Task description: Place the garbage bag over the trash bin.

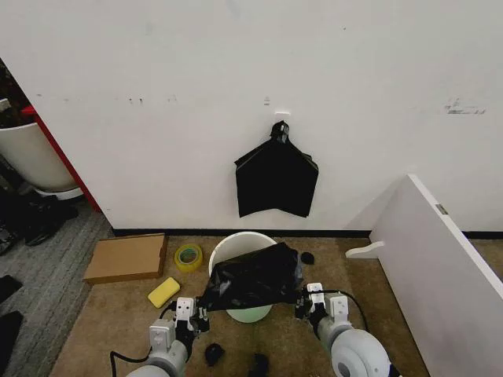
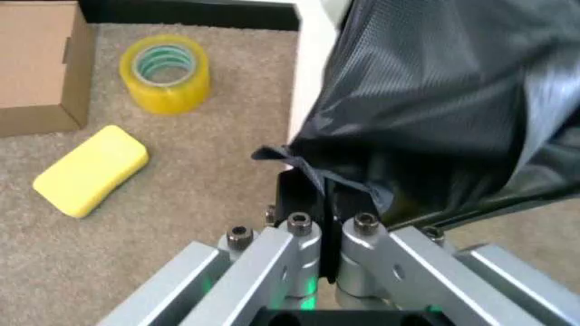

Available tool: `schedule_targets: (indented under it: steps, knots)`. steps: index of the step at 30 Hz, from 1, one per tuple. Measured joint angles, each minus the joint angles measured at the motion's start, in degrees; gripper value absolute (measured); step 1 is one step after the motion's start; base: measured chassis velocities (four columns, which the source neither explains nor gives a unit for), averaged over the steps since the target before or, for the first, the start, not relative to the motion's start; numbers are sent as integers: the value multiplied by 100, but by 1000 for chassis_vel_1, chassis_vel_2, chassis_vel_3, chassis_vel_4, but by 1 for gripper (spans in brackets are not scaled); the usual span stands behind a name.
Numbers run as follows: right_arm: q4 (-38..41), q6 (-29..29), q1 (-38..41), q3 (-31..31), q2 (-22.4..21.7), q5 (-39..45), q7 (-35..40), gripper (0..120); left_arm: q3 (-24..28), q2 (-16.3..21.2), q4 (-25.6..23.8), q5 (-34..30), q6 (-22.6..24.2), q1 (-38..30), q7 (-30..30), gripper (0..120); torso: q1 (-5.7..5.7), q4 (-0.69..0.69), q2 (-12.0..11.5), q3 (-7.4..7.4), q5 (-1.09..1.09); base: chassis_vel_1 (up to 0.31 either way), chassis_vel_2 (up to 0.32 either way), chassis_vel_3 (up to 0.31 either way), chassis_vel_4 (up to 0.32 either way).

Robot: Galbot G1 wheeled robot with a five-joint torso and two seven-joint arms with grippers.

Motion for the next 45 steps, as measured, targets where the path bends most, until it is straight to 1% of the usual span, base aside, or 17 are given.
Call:
schedule_targets:
  steps: [5,8,13,17,20,23,26,29,31,32,34,38,39,40,42,43,45]
  knots:
    - [-157,198,52,-56,51,-185,-89,0,64,-106,324,106,-127,-211,17,0,0,0,0,0,0,0,0,0,0]
    - [-248,511,69,-104,93,-382,-191,0,101,-185,593,251,-332,-361,31,0,0,0,0,0,0,0,0,0,0]
    - [-331,897,38,-161,113,-751,-427,0,164,-288,882,488,-666,-520,59,0,0,-1,0,0,-1,0,0,0,0]
    - [-359,1009,-9,-184,110,-893,-561,1,169,-328,992,525,-737,-544,67,0,0,-1,0,0,0,0,0,0,0]
    - [-396,1091,-83,-194,117,-1059,-597,15,134,-349,1053,538,-790,-485,90,13,0,0,0,0,0,0,0,0,0]
    - [-209,1133,-342,-163,50,-1246,-662,28,71,-267,819,584,-734,-282,125,27,0,-1,0,0,1,0,0,0,0]
    - [-113,1204,-485,-147,2,-1416,-710,34,60,-243,681,617,-666,-191,133,33,0,0,0,0,0,0,0,0,0]
    - [59,1467,-774,-96,-69,-1731,-844,50,2,-180,440,662,-568,52,137,48,0,-1,0,0,0,0,0,0,0]
    - [151,1579,-924,-60,-83,-1866,-877,56,-29,-142,306,708,-561,228,138,53,0,0,0,0,0,0,0,0,0]
    - [197,1646,-1013,-39,-86,-1935,-887,61,-48,-117,247,734,-565,329,139,59,0,0,0,-1,0,0,0,0,0]
    - [222,1694,-1066,-27,-87,-1979,-897,64,-70,-98,198,753,-570,410,139,63,0,0,0,0,0,0,0,0,0]
    - [314,2009,-1318,26,-95,-2138,-1024,82,-165,-30,102,907,-831,702,139,79,0,0,0,-1,0,0,0,0,0]
    - [320,2184,-1401,43,-95,-2185,-1090,86,-240,-30,145,990,-1032,757,140,84,0,0,0,-1,0,0,0,0,0]
    - [320,2184,-1401,43,-95,-2185,-1090,86,-240,-30,145,990,-1032,757,140,84,0,0,0,-1,0,0,0,0,0]
    - [320,2325,-1476,70,-85,-2234,-1121,93,-359,-36,222,1006,-1207,771,116,91,0,0,0,-1,0,0,0,0,0]
    - [314,2398,-1519,85,-74,-2249,-1128,98,-452,-39,268,984,-1284,758,88,97,0,0,0,-1,-1,0,0,0,0]
    - [290,2522,-1564,116,-57,-2265,-1129,100,-658,-10,320,873,-1356,724,66,100,0,0,0,-1,-1,0,0,0,0]
